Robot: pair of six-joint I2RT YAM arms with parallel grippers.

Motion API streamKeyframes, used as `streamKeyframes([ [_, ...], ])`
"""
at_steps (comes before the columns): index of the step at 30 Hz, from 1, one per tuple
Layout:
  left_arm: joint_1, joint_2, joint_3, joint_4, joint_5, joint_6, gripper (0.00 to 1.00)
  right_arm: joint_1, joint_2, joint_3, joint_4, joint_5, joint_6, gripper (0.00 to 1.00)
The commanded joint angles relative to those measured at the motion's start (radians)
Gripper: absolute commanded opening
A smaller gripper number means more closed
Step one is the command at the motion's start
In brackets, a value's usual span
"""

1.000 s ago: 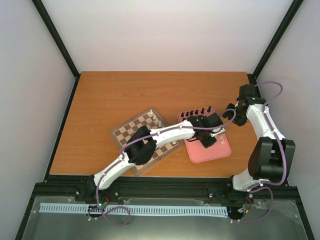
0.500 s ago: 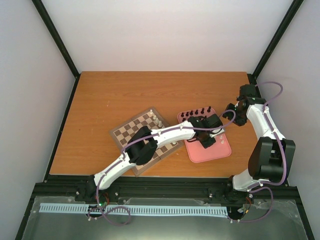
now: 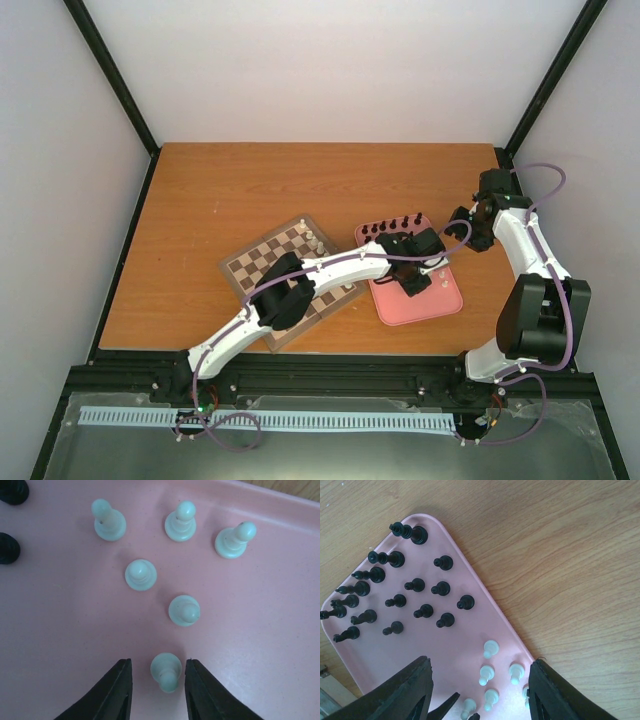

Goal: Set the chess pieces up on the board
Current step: Pick up the chess piece from the storage box.

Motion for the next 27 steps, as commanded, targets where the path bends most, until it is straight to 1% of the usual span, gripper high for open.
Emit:
streamKeyframes([
  [1, -0.003, -0.037, 0.026, 0.0, -0.01, 0.01, 0.26, -0.007, -0.01, -0.006, 0.02, -0.006, -0.014, 0.53],
  [2, -0.004, -0.039, 0.026, 0.0, -0.012, 0.011, 0.22, -0.007, -0.01, -0.007, 0.02, -0.007, -0.014, 0.53],
  [5, -0.003, -0.044, 0.023, -0.001, -0.016, 0.015, 0.19, -0.008, -0.007, -0.006, 0.023, -0.006, -0.013, 0.53],
  [10, -0.003, -0.052, 0.015, 0.0, -0.015, 0.017, 0.03, -0.007, -0.003, -0.005, 0.023, -0.009, -0.014, 0.54],
  [11, -0.003, -0.052, 0.015, -0.001, -0.017, 0.017, 0.01, -0.008, -0.002, -0.005, 0.023, -0.008, -0.015, 0.54],
  [17, 0.0, -0.077, 0.008, -0.018, -0.032, 0.027, 0.01, -0.008, 0.0, 0.0, 0.019, -0.005, -0.018, 0.54],
  [22, 0.016, -0.171, -0.036, -0.037, -0.088, 0.047, 0.01, -0.008, 0.005, -0.002, 0.025, -0.011, -0.014, 0.54],
  [27, 0.052, -0.263, -0.049, -0.101, -0.103, 0.052, 0.01, -0.007, 0.01, -0.002, 0.028, -0.015, -0.011, 0.54],
])
